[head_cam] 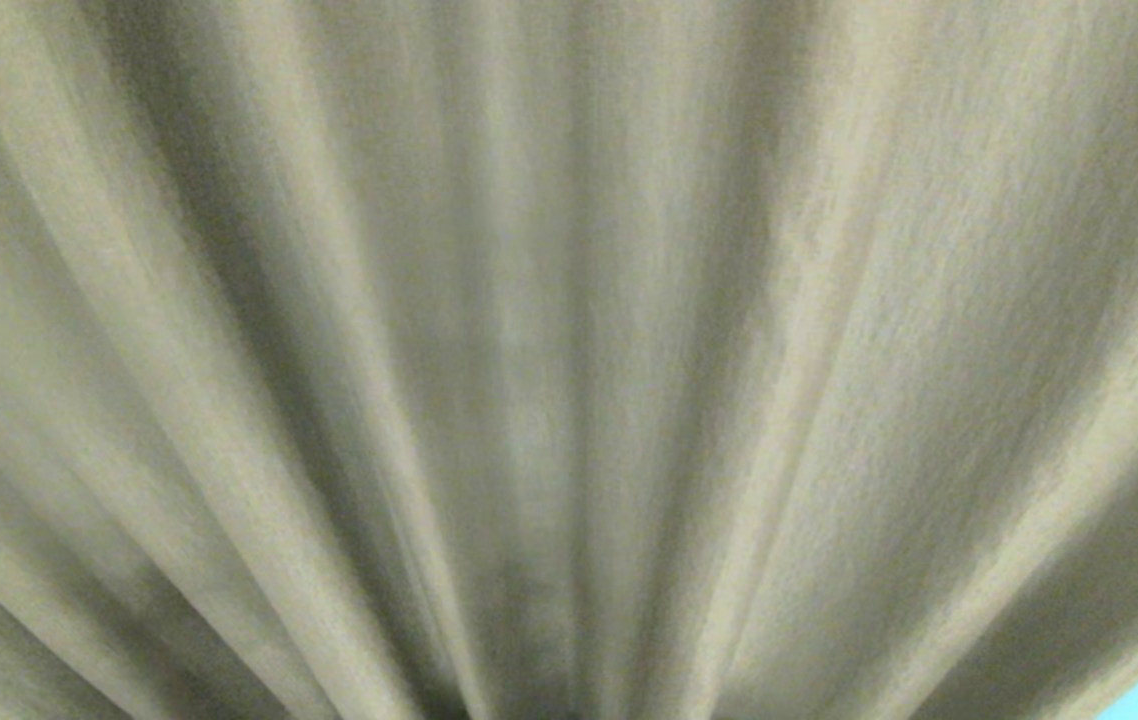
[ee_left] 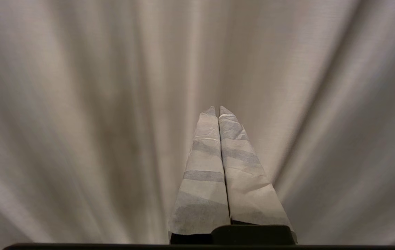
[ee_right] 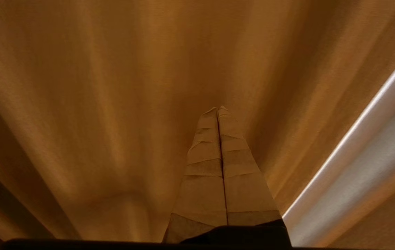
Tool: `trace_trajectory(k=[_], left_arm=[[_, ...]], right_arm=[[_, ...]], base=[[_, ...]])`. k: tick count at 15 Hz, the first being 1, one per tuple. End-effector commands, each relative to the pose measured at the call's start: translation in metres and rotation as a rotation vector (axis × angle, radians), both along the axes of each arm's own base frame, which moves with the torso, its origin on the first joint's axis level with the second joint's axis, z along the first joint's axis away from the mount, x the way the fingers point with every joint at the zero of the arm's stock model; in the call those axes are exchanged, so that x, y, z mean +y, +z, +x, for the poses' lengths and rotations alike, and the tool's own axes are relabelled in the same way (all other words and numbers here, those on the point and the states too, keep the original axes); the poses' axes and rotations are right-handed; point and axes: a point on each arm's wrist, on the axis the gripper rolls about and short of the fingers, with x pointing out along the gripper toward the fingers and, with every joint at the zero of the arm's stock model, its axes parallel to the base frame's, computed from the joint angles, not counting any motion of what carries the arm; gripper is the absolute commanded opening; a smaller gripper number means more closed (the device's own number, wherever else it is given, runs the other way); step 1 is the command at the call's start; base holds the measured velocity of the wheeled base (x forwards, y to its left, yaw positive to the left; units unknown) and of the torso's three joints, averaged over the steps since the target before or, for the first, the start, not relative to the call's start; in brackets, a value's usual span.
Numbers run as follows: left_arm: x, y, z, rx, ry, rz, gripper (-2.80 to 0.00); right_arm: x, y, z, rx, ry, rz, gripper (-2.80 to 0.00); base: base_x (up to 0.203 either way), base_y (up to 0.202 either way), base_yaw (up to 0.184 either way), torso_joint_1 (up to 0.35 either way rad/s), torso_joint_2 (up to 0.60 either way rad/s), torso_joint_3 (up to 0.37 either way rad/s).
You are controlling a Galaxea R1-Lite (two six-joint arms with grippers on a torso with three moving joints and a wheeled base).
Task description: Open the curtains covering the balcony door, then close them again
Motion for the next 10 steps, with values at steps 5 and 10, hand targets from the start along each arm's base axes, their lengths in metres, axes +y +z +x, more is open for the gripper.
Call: trace_trajectory(k=[5, 10], left_arm=[[0.0, 0.0001, -0.0002, -0.003, 0.001, -0.001, -2.8], [0.0, 0.0001, -0.0002, -0.003, 0.001, -0.001, -2.8]], right_arm=[[0.0, 0.0, 0.0, 0.0, 0.001, -0.001, -2.8], [0.0, 0.0, 0.0, 0.0, 0.001, -0.001, -2.8]], base=[[0.0, 0.0, 0.0, 0.0, 0.0, 0.0], [0.0, 0.0, 0.0, 0.0, 0.0, 0.0]])
